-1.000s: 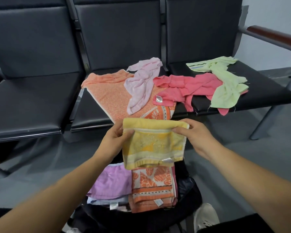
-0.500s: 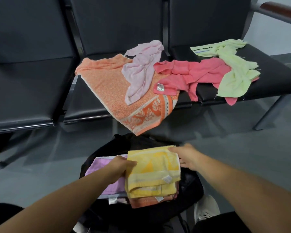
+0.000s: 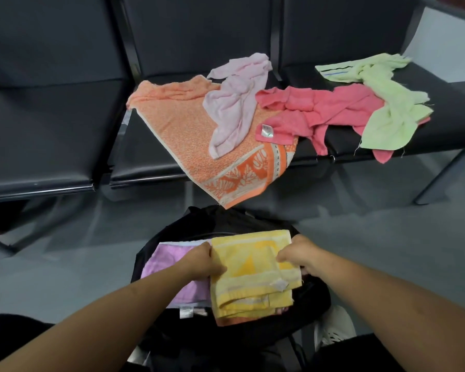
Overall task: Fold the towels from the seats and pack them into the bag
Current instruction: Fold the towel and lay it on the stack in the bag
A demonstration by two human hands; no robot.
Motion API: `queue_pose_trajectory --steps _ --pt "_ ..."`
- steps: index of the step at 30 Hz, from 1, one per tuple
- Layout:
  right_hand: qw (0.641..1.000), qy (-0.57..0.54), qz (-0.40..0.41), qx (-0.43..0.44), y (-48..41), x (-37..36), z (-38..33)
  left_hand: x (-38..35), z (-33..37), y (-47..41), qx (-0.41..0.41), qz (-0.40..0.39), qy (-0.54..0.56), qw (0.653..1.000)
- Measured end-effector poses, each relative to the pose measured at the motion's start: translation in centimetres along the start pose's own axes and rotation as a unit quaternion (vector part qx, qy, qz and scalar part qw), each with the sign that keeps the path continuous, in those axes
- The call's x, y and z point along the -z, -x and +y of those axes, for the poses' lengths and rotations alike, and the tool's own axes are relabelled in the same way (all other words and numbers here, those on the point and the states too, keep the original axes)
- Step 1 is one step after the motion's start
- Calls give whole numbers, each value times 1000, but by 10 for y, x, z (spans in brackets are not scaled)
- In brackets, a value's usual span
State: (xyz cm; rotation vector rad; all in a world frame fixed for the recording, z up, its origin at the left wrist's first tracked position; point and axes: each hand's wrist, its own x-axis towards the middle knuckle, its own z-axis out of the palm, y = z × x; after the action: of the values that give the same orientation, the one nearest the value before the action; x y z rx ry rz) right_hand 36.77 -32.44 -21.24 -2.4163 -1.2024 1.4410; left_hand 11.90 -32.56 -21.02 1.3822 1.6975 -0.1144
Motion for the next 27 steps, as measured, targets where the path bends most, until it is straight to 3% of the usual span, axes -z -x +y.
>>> queue_pose_trajectory --steps 2,5,9,14,16,18,22,25,27 --pt "992 117 40 29 12 0 -4 -1 6 4 -12 44 -95 994" --pt "972 180 106 104 29 14 -32 19 27 11 -63 131 -84 986" --pt "979 64 100 168 44 40 -92 71 68 27 -140 210 -25 967" --pt "949 -48 119 288 64 60 -158 128 101 44 -220 317 71 920" --pt "944 -65 142 291 63 64 -173 147 106 43 -228 347 80 906" --pt "942 -51 166 285 57 63 -181 158 105 33 -196 334 73 919" --pt "927 -53 232 289 43 59 -189 160 86 13 -137 302 -22 943" --pt "908 7 246 339 36 56 -197 156 74 2 -142 356 -153 911" --pt "885 92 259 376 27 55 -202 159 70 -6 -168 387 -175 890"
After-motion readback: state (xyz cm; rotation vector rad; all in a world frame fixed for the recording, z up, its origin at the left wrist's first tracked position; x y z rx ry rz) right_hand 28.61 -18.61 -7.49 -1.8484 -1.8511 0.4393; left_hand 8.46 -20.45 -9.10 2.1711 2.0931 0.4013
